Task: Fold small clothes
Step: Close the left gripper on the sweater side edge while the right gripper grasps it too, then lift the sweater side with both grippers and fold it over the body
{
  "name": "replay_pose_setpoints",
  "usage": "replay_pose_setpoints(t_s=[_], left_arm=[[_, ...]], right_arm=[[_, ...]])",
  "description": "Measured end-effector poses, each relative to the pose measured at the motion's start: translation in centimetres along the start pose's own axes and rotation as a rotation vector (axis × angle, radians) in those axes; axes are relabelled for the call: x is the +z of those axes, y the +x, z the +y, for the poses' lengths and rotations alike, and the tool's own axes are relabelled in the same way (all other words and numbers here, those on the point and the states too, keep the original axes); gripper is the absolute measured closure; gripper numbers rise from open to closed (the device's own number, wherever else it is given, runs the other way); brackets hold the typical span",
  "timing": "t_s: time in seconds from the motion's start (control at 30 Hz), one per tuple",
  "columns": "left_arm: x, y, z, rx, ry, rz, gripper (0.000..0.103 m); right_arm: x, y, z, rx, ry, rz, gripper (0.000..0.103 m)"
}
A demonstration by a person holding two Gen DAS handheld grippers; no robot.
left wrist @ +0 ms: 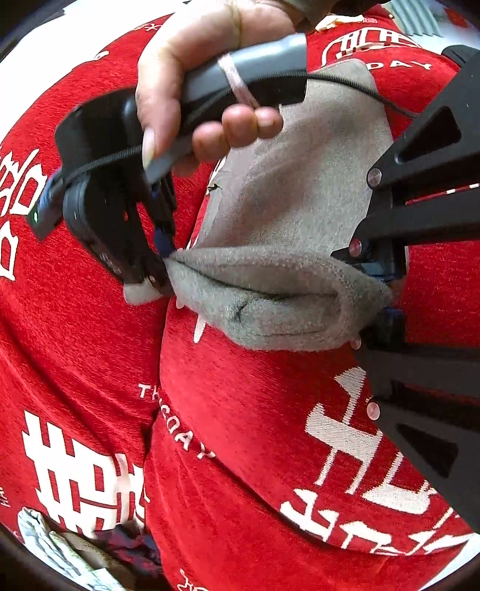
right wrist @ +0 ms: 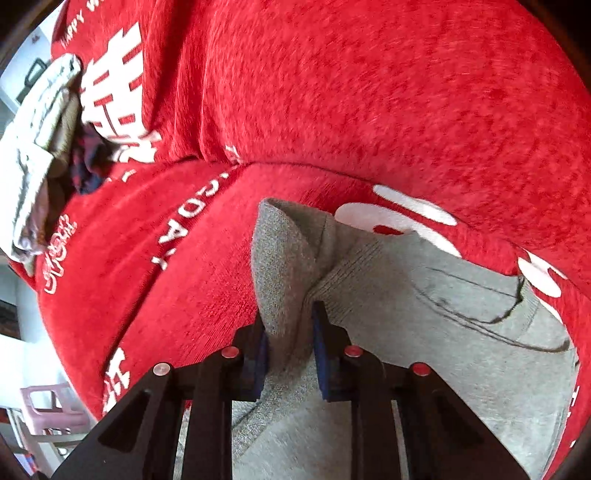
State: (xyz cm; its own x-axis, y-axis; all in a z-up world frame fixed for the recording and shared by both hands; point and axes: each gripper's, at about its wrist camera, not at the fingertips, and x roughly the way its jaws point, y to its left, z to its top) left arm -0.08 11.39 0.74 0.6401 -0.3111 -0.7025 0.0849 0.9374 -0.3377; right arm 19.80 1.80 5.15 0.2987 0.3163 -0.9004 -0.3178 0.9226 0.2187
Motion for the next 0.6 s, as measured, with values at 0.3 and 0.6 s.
replay_pose_setpoints(t_s=[0.3, 0.6], left_arm=[[0.8, -0.8, -2.3, 0.068, 0.055, 0.007, 0.092], [1.1, -1.7, -6.5, 0.092, 0.151, -0.017, 0.092]], right_arm=[[-1.2, -3.1, -3.9, 0.101, 0.077, -0.067, 0.080], [-2.3, -6.1, -7.2, 0.165, 0.100, -0.123, 0.080]])
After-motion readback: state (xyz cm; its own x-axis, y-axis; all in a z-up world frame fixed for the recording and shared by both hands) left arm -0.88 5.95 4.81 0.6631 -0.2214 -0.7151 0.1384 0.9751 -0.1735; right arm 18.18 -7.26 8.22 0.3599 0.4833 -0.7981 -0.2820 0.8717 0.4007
